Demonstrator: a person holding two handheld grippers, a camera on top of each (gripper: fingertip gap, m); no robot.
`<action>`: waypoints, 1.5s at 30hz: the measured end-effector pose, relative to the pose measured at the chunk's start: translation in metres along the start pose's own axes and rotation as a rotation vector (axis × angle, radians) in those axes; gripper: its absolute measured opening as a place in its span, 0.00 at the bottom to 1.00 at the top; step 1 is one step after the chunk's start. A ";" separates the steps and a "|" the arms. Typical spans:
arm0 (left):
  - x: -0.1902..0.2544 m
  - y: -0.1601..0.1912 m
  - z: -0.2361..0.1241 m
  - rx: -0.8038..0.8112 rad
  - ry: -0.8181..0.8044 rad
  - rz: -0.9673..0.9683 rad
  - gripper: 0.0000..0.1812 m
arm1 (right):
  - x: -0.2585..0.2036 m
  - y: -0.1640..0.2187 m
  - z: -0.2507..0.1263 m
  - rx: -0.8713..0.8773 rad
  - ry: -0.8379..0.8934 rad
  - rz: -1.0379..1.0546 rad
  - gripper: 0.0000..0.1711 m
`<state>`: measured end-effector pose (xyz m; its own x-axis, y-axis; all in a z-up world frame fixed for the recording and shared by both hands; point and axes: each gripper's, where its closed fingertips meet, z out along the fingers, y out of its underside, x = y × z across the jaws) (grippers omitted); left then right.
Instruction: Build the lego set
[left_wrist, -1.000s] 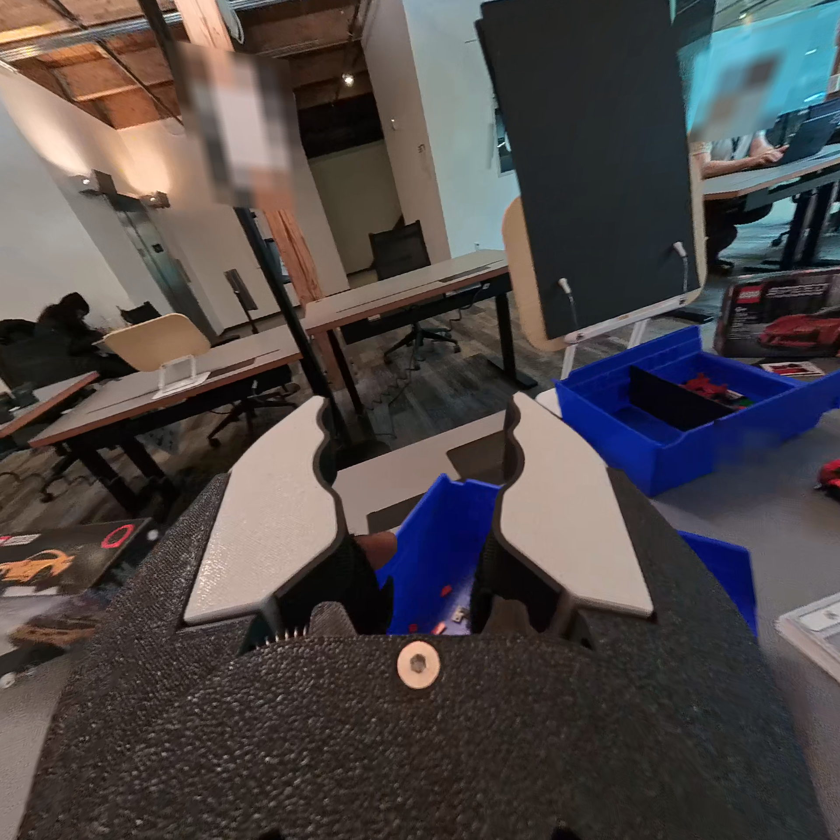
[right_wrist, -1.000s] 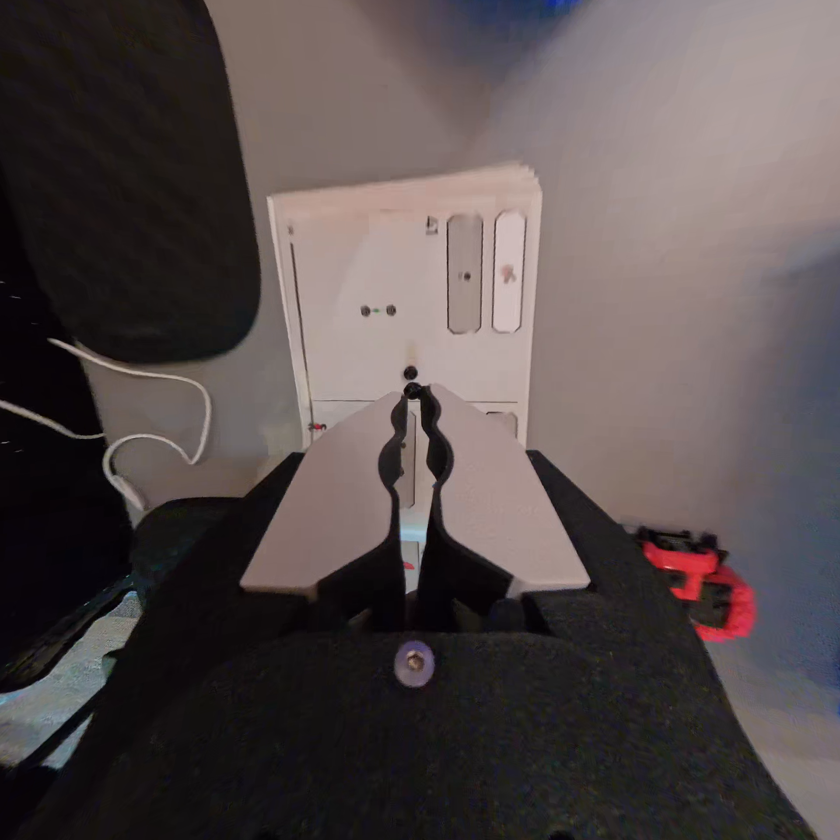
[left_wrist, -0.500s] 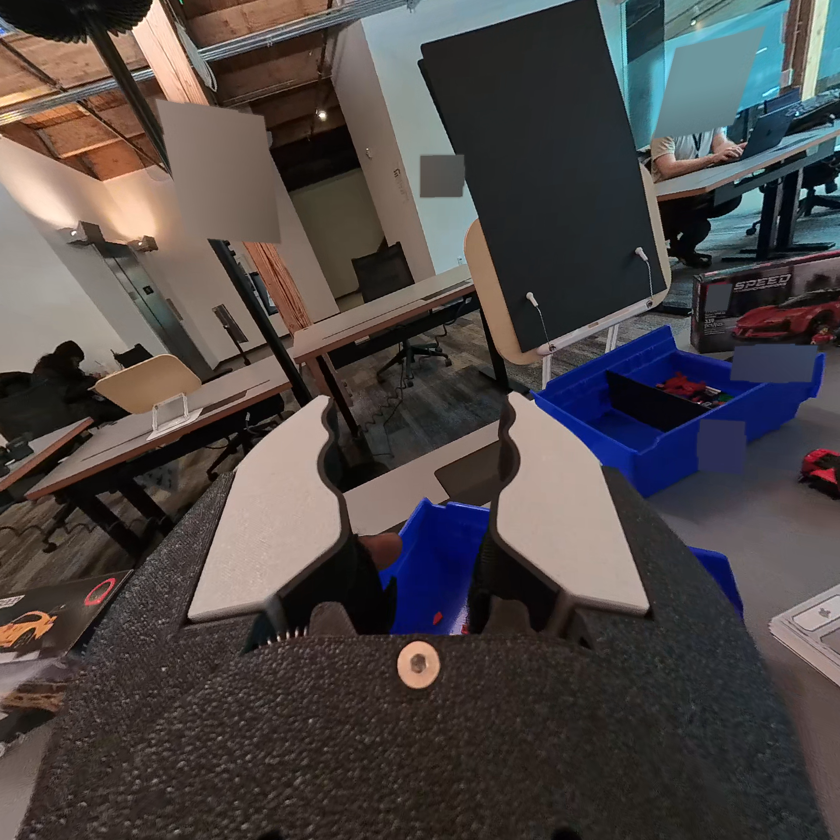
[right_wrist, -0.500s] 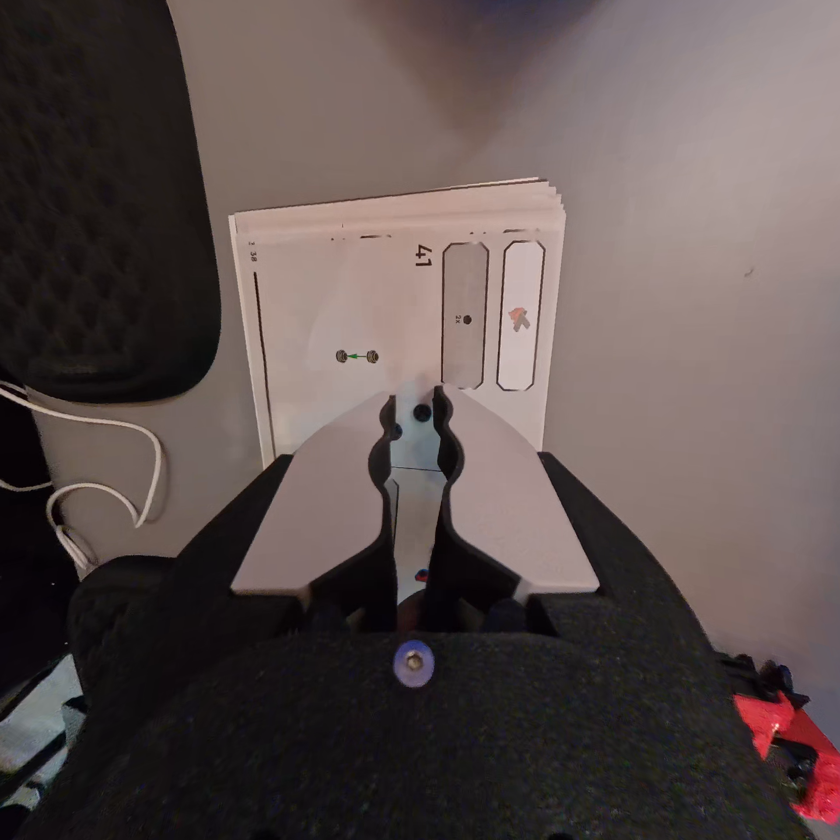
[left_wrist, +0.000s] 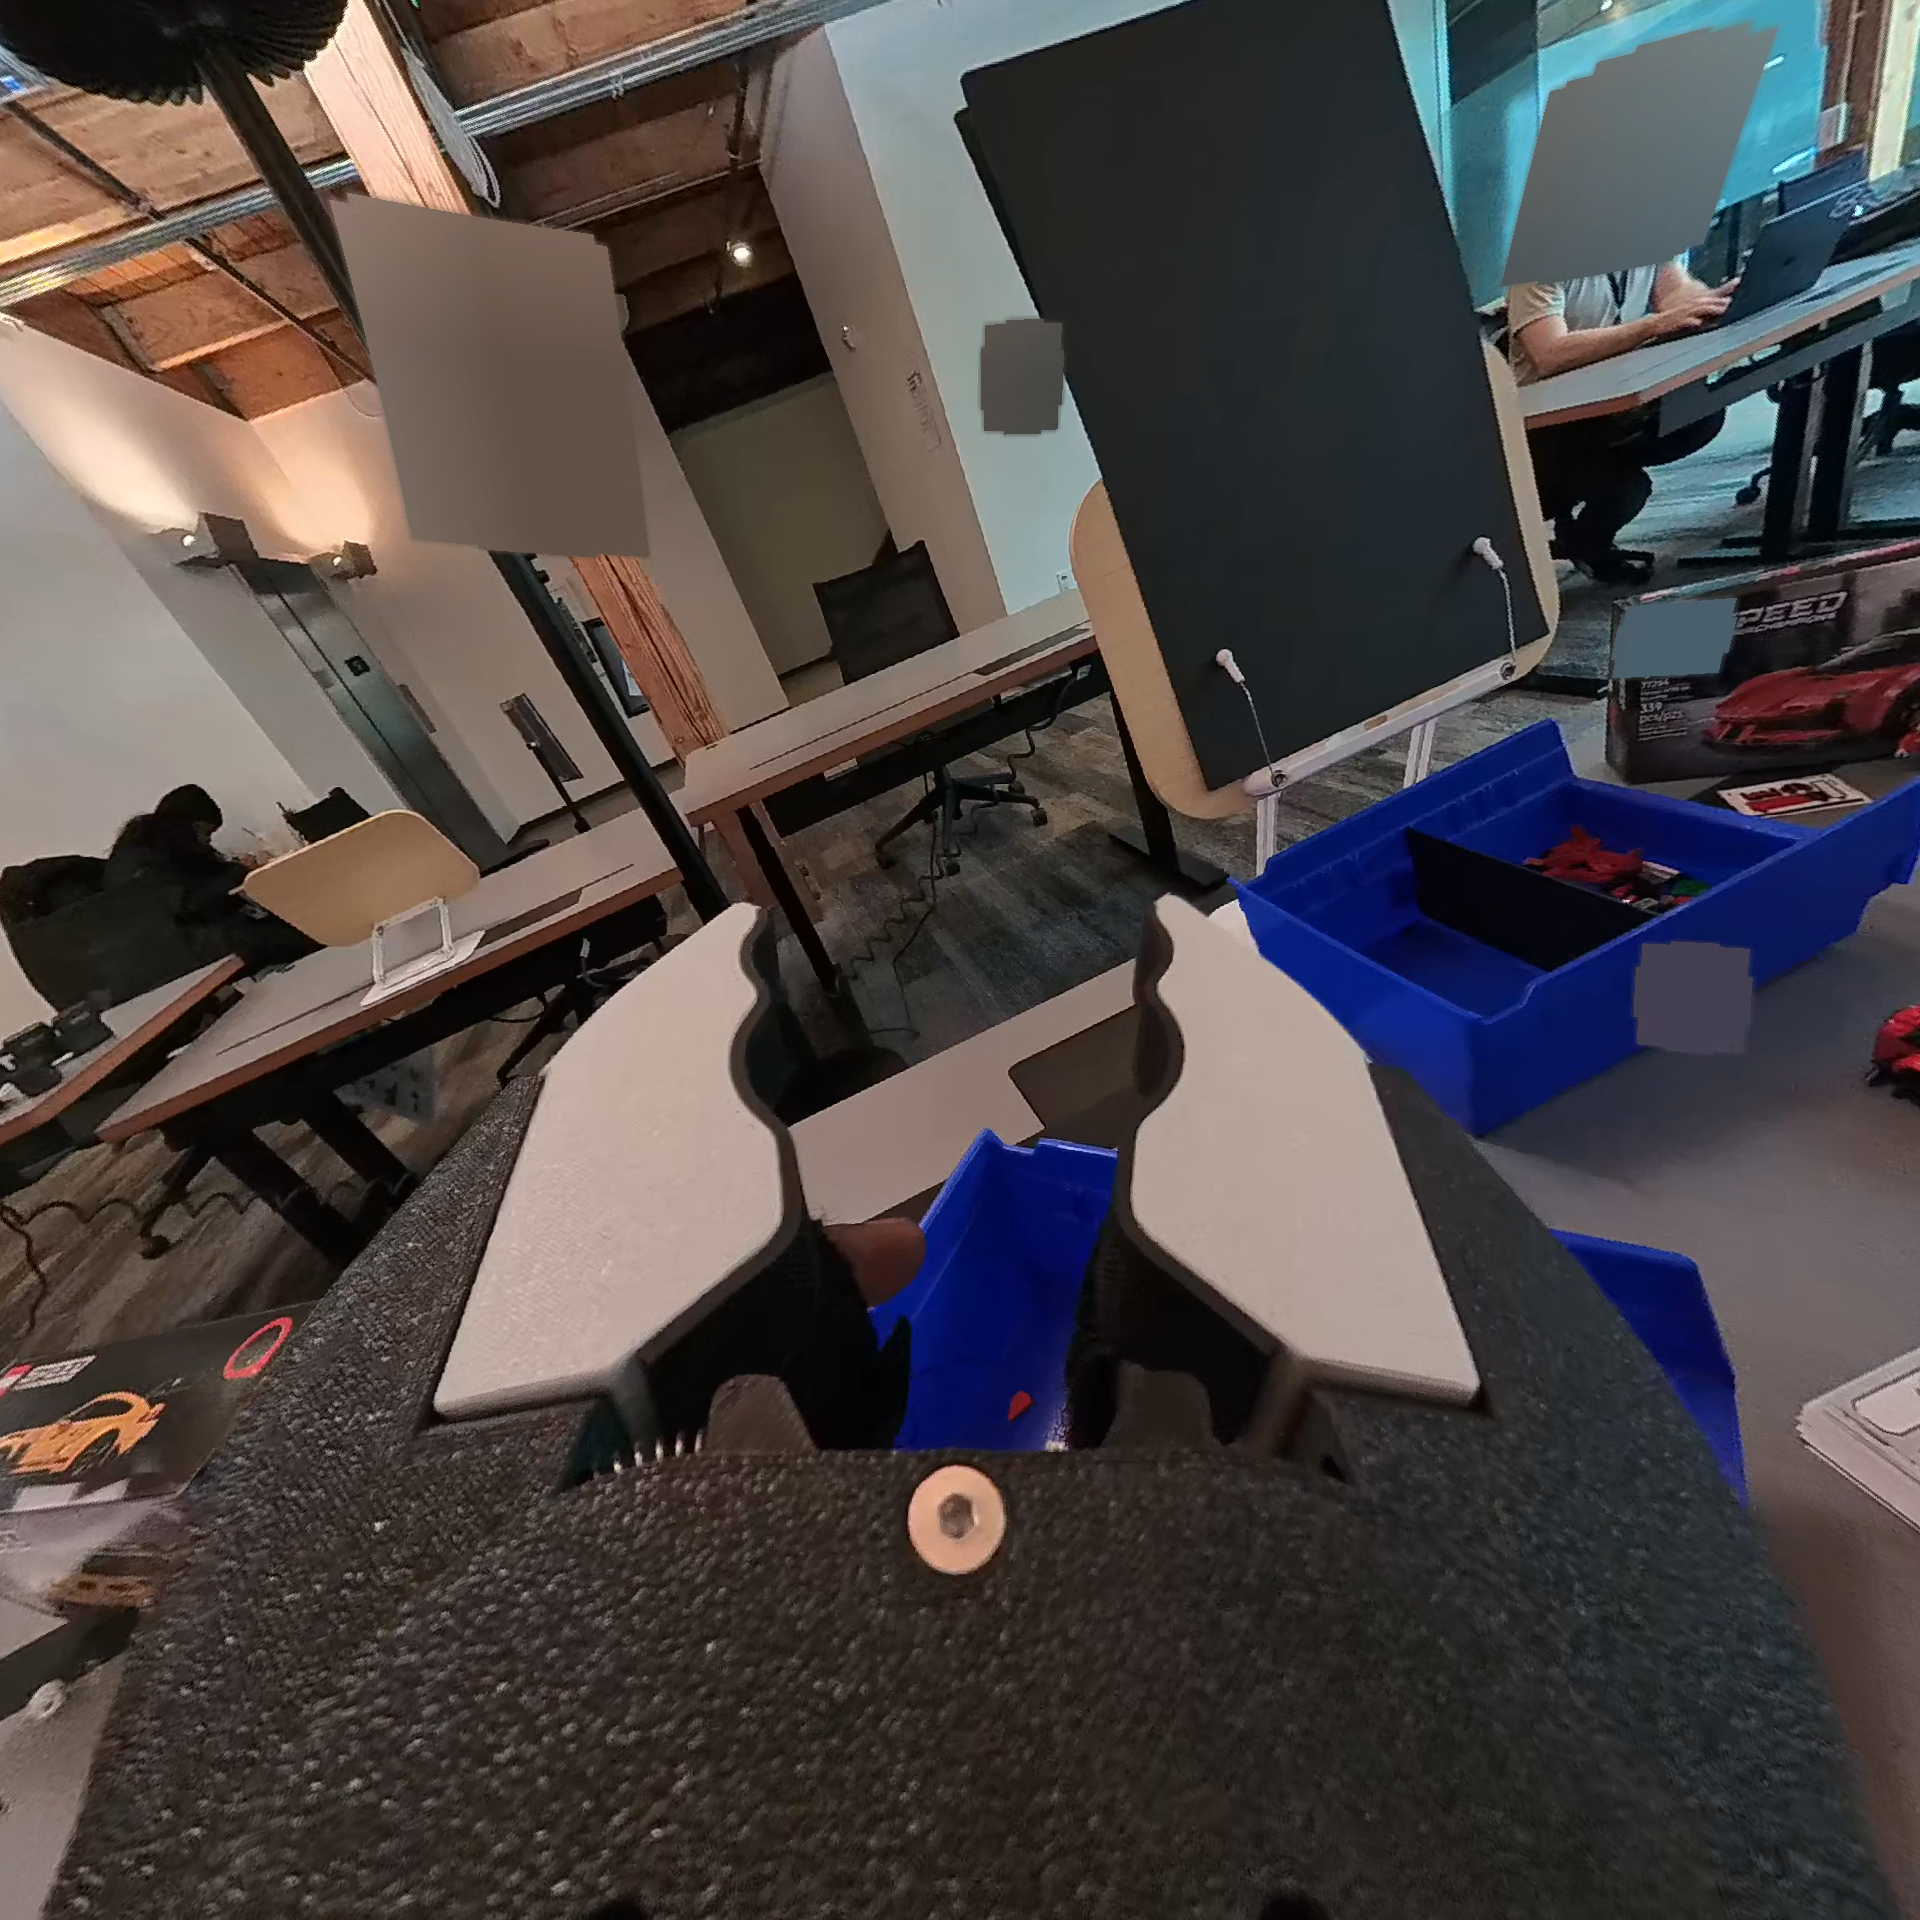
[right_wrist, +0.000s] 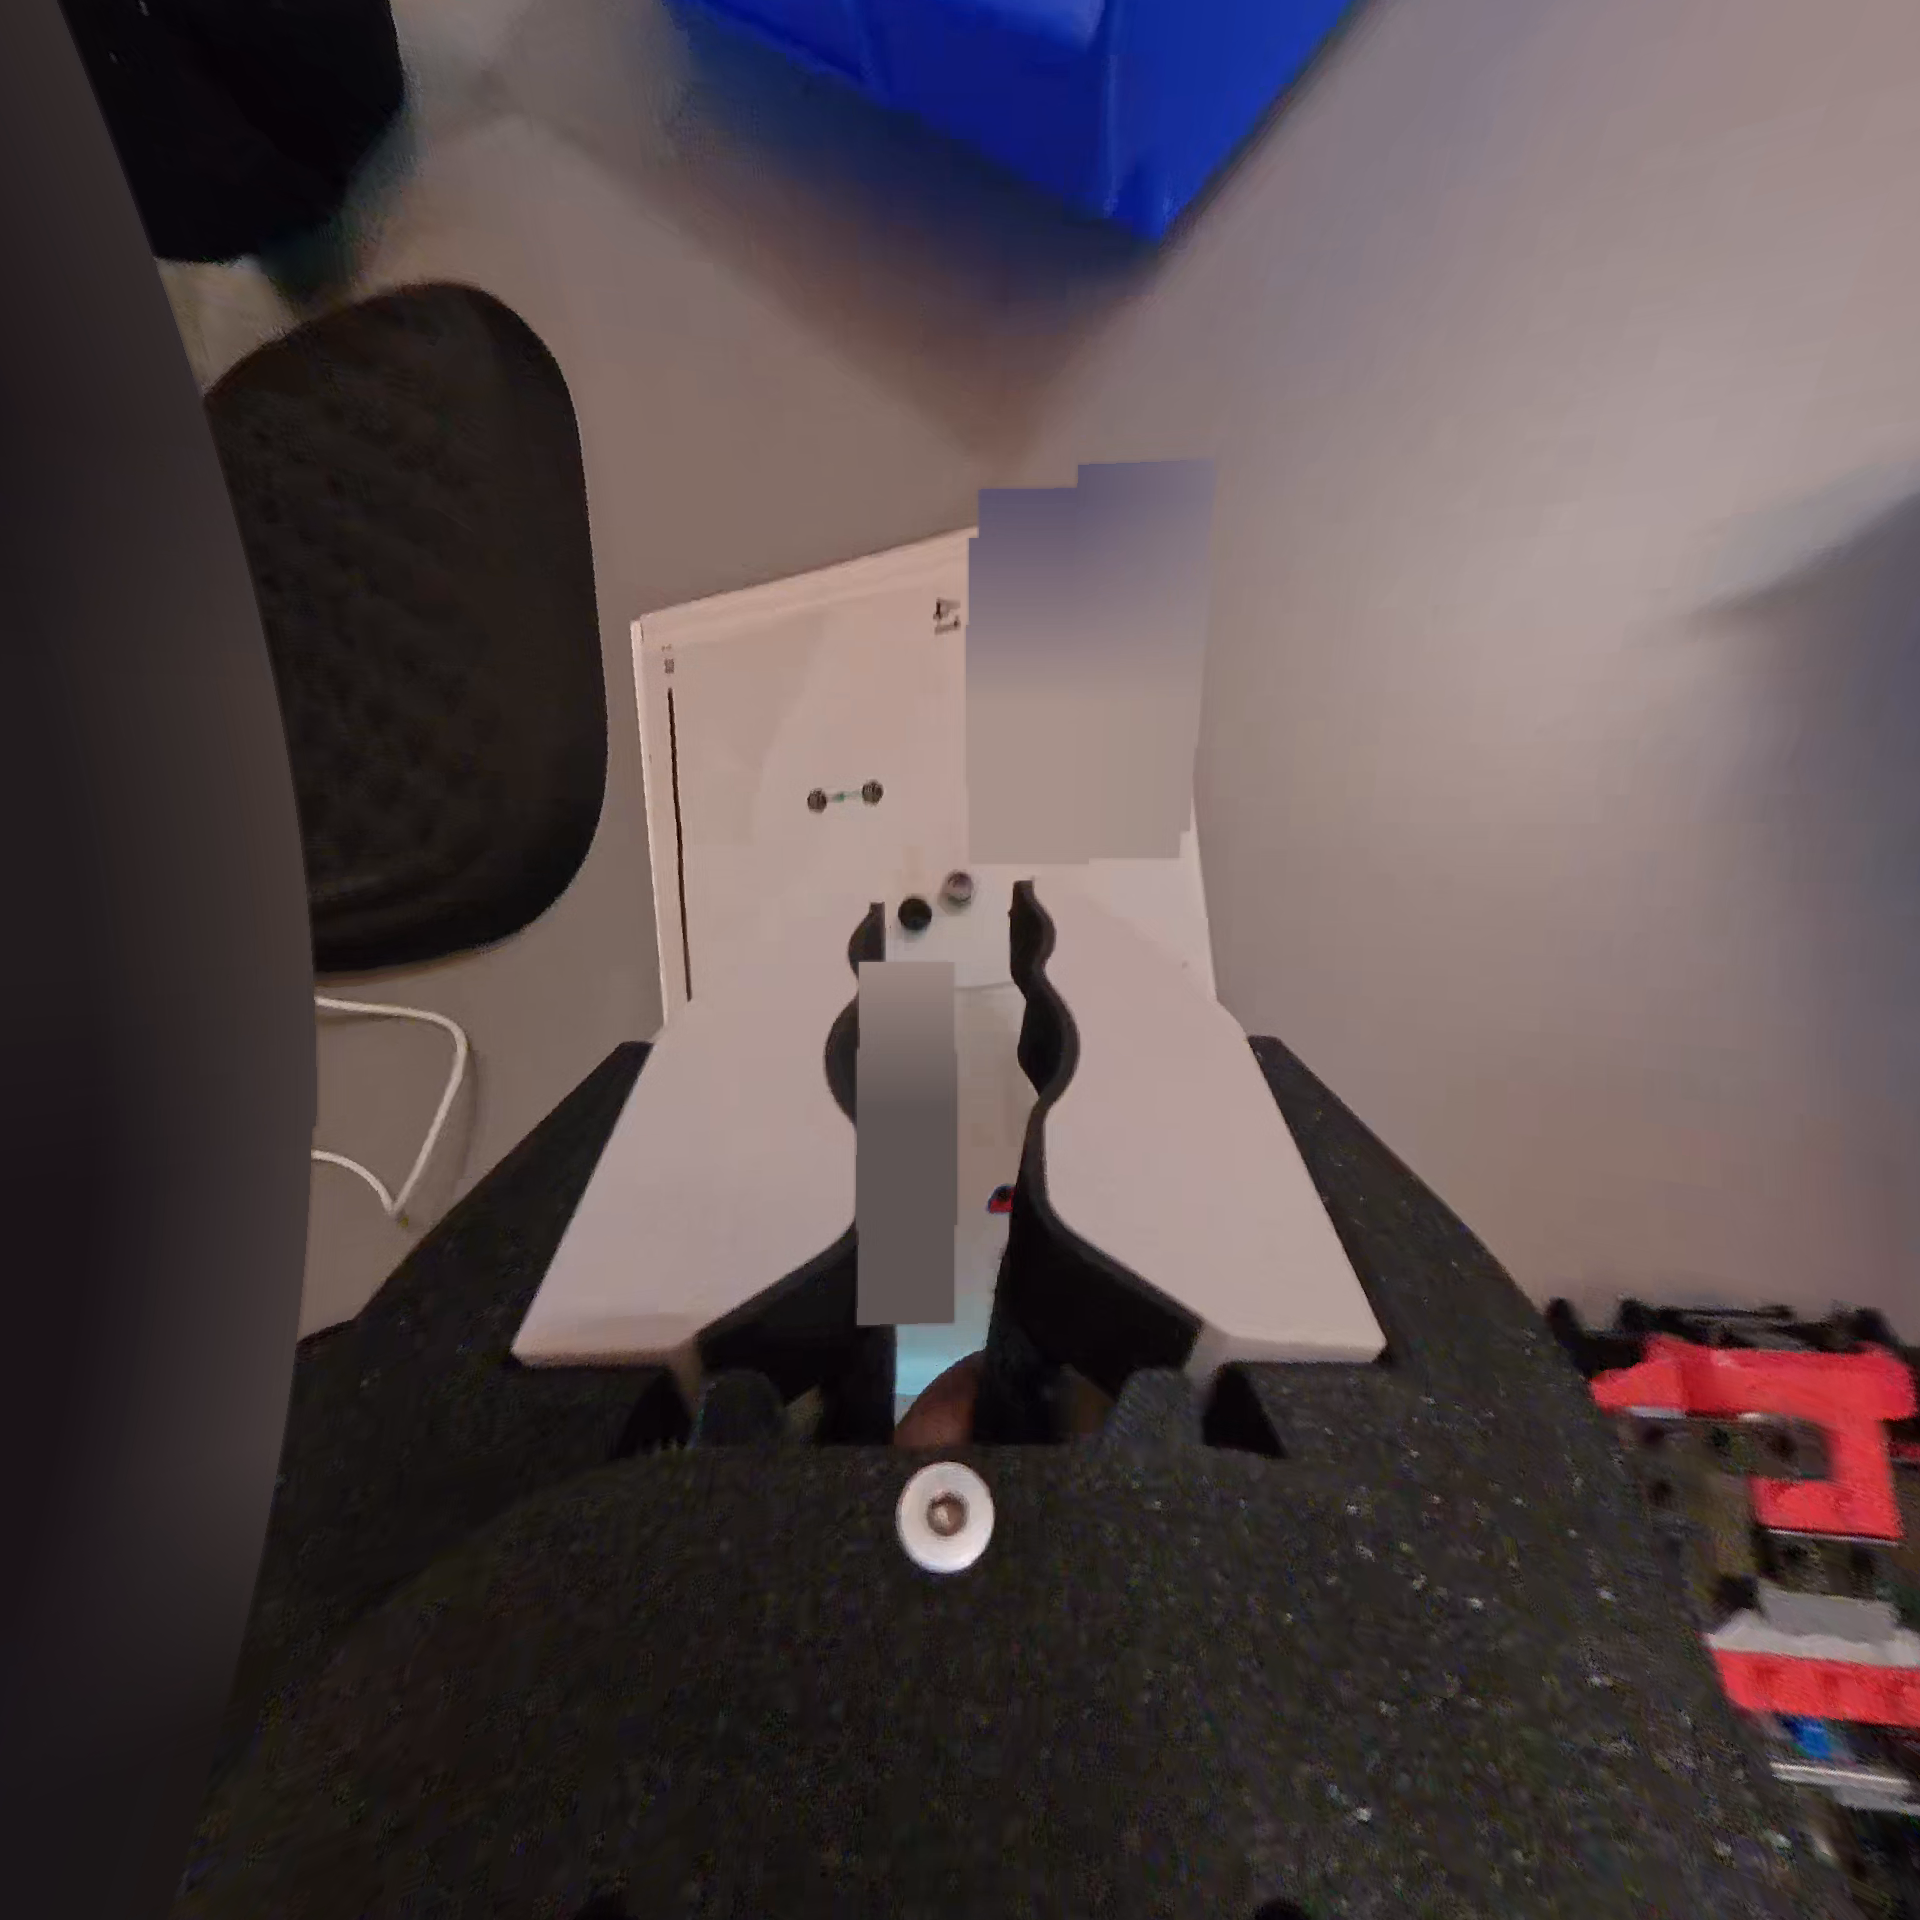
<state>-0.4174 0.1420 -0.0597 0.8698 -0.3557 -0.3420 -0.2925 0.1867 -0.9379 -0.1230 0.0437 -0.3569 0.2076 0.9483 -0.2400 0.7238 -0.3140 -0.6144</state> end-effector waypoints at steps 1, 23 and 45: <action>0.000 0.000 0.000 -0.004 -0.002 0.005 0.36 | -0.002 0.008 0.005 -0.018 0.007 -0.007 0.14; 0.001 -0.002 -0.003 0.004 -0.013 0.038 0.36 | -0.008 0.014 0.018 -0.012 0.121 -0.075 0.03; 0.001 -0.010 0.002 0.031 -0.068 0.056 0.33 | 0.003 0.075 -0.019 0.055 0.176 0.099 0.00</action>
<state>-0.4126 0.1415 -0.0507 0.8778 -0.2813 -0.3877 -0.3294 0.2331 -0.9150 -0.0550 0.0236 -0.3893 0.3911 0.9045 -0.1698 0.6580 -0.4038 -0.6356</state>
